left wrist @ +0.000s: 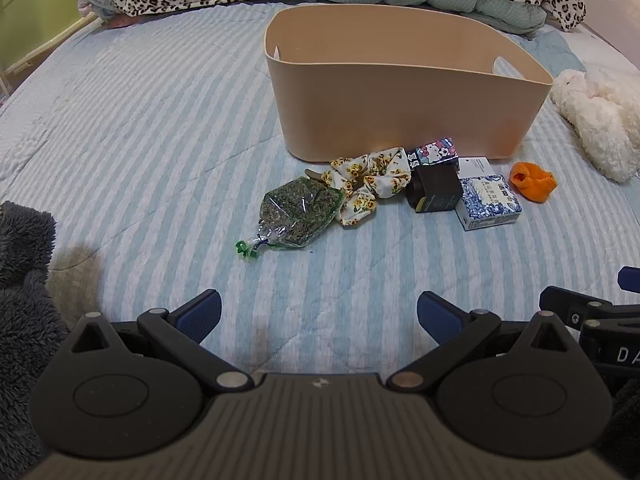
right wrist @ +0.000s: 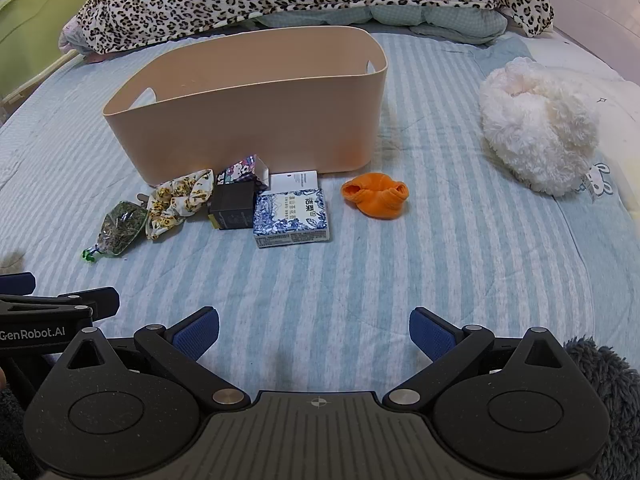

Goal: Organize objects
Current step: 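Approach the green herb bag with left tool while right tool approaches the blue-white tea box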

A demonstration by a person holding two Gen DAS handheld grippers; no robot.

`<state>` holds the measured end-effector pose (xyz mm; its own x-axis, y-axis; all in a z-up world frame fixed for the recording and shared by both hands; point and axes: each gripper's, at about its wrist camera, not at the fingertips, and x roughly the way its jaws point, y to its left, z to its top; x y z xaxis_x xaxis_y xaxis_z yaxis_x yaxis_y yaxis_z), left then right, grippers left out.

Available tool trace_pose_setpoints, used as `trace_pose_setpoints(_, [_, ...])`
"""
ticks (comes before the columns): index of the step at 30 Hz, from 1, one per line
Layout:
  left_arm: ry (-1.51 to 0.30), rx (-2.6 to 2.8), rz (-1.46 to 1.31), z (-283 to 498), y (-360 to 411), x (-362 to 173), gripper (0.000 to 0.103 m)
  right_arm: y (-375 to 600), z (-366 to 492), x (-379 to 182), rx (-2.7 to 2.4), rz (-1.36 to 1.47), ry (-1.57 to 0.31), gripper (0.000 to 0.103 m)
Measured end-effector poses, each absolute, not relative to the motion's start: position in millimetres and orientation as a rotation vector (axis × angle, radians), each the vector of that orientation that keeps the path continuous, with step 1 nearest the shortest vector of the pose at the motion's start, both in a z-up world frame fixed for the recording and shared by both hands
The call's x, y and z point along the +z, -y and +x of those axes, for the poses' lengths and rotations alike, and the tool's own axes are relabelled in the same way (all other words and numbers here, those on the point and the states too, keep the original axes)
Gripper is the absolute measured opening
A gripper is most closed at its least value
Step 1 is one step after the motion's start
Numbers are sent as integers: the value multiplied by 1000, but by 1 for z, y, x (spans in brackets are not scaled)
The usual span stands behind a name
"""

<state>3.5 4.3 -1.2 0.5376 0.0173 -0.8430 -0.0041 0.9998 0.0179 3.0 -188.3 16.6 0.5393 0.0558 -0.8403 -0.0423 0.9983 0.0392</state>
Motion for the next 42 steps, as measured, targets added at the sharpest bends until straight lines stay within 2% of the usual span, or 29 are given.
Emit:
trace_pose_setpoints(22, [-987, 5, 33, 19, -10, -2, 103, 190, 12, 16, 44, 27, -1002, 103])
trace_pose_setpoints(42, [-1034, 4, 90, 77, -21, -31, 103, 185, 64, -3, 69, 26, -1049, 103])
